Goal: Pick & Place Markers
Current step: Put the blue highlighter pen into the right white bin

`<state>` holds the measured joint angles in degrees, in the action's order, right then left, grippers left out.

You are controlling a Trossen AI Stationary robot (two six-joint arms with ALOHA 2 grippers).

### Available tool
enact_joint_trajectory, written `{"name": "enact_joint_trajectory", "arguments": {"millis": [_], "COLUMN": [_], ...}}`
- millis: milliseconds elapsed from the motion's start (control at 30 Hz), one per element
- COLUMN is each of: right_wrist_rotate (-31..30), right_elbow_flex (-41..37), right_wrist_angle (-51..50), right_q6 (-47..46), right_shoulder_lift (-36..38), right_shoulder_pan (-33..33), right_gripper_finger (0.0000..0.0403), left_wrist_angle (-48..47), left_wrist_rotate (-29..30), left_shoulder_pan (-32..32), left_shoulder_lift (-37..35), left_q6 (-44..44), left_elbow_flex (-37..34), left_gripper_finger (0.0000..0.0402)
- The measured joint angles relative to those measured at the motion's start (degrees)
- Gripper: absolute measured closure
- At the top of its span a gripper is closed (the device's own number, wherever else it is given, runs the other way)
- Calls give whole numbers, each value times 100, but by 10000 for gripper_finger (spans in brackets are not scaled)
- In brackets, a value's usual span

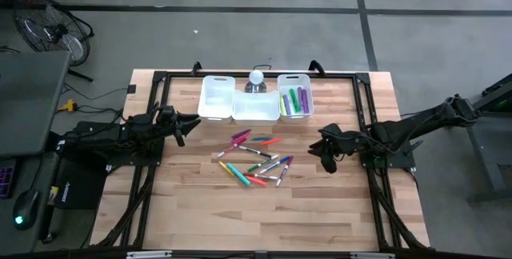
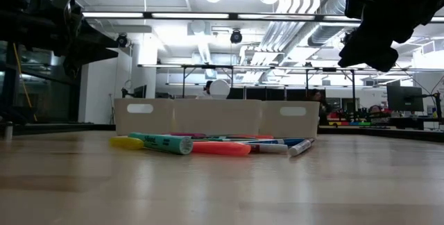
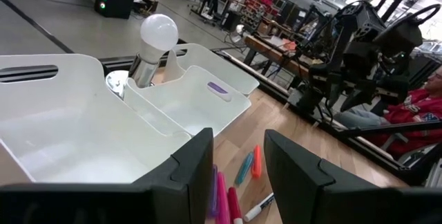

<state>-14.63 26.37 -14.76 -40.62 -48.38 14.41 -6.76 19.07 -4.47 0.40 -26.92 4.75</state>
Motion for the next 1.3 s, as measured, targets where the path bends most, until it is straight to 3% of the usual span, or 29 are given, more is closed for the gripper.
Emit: {"name": "enact_joint_trajectory", "arguments": {"millis": [267,467,700,833,1000,1300], "right_wrist_rotate": [-17,-164,-158,-157,-155,-151], "right_elbow_flex": [0,0,0,0,0,0], "right_wrist_angle": [-2,-2,-2,-3,-4,-15], "right_q6": [-6,-51,-51,-43,51,208], "right_shoulder_lift": [-1,-2,-2,-2,-2,-2], "right_shoulder_pan": [0,0,0,0,0,0], "right_gripper_finger": [309,309,309,309,309,309], "left_wrist_angle": [151,422,493,985,887,-240], "left_wrist_rotate": [-131,-1060,-1512,-1700,-1889,-2774], "left_shoulder_pan": [-1,0,0,1,2,2], "left_shoulder_lift": [1,14,420,921,1914,3918], "left_q6": [-66,74,-34,-9,510,1434], "left_elbow_flex": [-1,0,2,67,630,1919], "left_gripper_finger": [273,273,273,273,273,273]}}
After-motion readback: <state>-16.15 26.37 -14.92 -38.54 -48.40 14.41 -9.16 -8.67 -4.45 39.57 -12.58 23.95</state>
